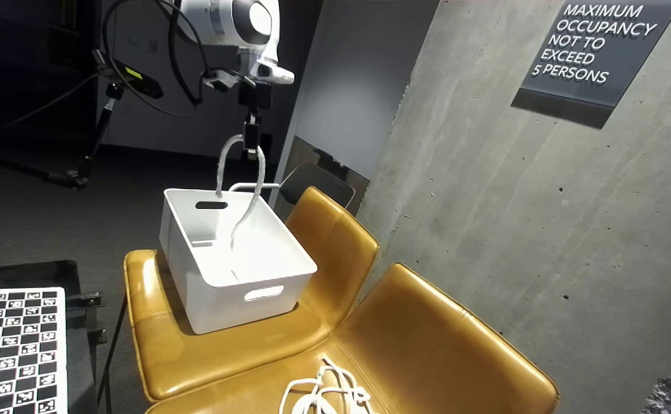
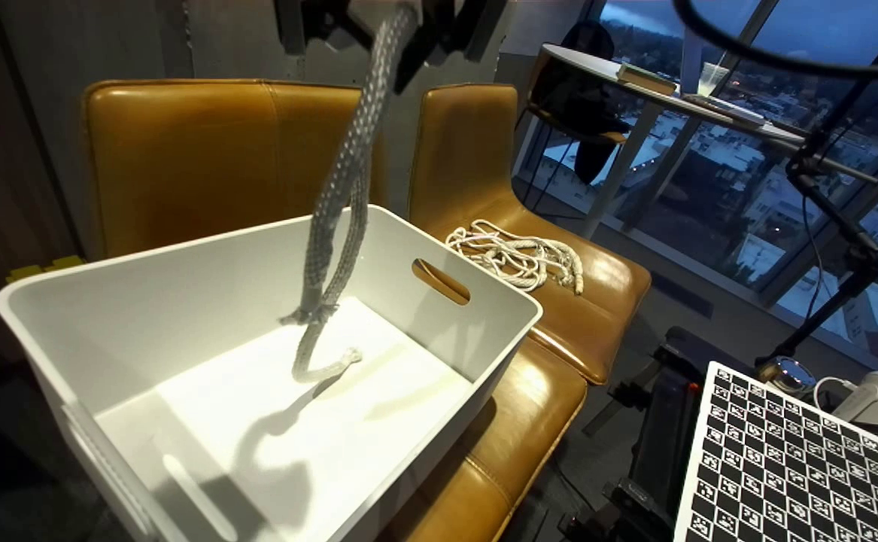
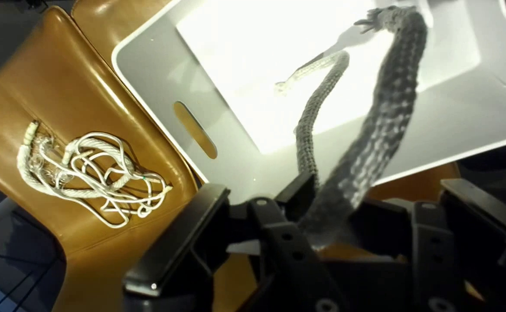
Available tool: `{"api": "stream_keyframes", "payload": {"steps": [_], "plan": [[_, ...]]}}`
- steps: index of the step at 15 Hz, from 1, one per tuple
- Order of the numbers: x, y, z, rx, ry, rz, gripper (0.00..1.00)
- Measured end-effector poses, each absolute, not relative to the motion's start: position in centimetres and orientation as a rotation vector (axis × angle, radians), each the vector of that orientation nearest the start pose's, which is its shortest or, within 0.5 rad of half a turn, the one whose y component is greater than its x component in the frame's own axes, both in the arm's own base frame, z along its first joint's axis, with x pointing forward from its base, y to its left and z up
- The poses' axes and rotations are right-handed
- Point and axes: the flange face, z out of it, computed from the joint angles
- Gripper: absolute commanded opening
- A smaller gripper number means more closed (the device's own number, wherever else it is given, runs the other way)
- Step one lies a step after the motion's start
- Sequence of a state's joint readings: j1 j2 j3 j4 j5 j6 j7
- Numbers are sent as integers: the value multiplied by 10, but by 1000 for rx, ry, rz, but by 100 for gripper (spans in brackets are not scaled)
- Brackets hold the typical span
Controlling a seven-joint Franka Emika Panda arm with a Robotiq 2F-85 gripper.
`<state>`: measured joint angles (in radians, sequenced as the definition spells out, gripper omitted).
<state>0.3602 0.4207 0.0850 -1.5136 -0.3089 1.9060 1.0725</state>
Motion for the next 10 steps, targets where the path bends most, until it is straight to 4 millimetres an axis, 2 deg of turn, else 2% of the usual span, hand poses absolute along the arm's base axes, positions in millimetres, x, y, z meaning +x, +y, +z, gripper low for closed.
{"api": "stream_keyframes", "payload": {"steps": [6, 9, 10], "plan": [[622, 240, 347, -3277, 897, -140, 76], [628, 208, 295, -3264, 940, -133, 99], [632, 192, 277, -3256, 969, -132, 100]]}}
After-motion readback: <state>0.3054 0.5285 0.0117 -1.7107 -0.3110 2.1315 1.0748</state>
